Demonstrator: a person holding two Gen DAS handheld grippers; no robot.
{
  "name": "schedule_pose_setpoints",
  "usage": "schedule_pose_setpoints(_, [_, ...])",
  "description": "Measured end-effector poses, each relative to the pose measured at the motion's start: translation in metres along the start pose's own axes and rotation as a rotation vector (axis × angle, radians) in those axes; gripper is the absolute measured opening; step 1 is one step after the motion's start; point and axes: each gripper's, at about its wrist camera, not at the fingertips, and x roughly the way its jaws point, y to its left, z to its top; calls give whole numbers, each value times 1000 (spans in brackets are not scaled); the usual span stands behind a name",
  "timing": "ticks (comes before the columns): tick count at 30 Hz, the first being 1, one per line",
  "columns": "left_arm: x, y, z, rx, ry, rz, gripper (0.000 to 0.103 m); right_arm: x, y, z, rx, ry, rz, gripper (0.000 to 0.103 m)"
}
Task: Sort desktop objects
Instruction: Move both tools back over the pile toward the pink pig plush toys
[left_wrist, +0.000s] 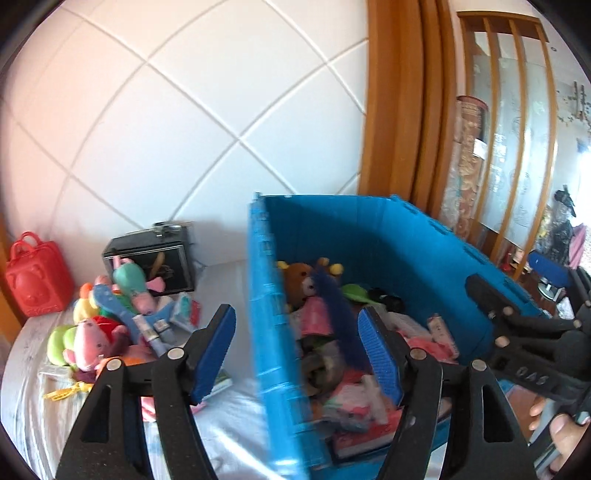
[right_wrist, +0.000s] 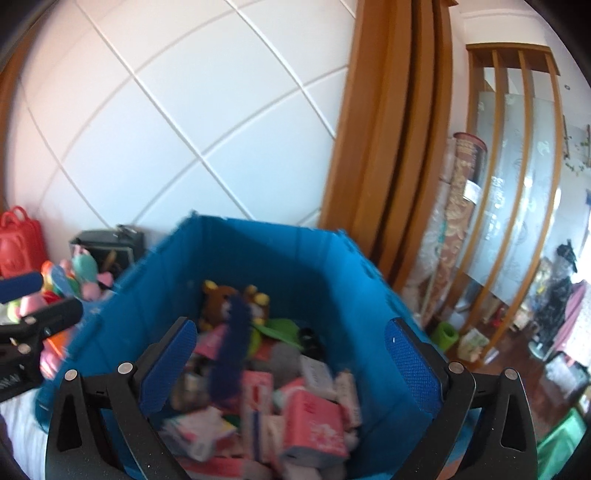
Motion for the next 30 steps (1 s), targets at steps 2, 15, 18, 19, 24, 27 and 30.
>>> schedule_pose_setpoints(2, [-3,20,-4,-20,3,24,68,-4,16,3,-5,-12,30,103])
schedule_pose_setpoints(15, [-12,171,-55,-102,68,219,68,-25,160,21,-104,-57,221,103])
schedule_pose_setpoints(18, [-8,213,-70,-137,115,270,68,-24,195,21,-117,-50,267,103])
schedule_pose_setpoints(19, [-6,225,-75,-150,131,286,68,-21,208,19,-122,-40,286,103])
schedule_pose_setpoints(24, [1,277,-98,-207,194,342,68,-2,266,6,-169,32,377,103])
schedule_pose_setpoints(27, [10,296,-110,-231,225,357,68,16,298,-8,-203,90,417,103])
schedule_pose_setpoints(30, [23,306,-121,-248,262,350,68,39,324,-27,-220,150,423,103])
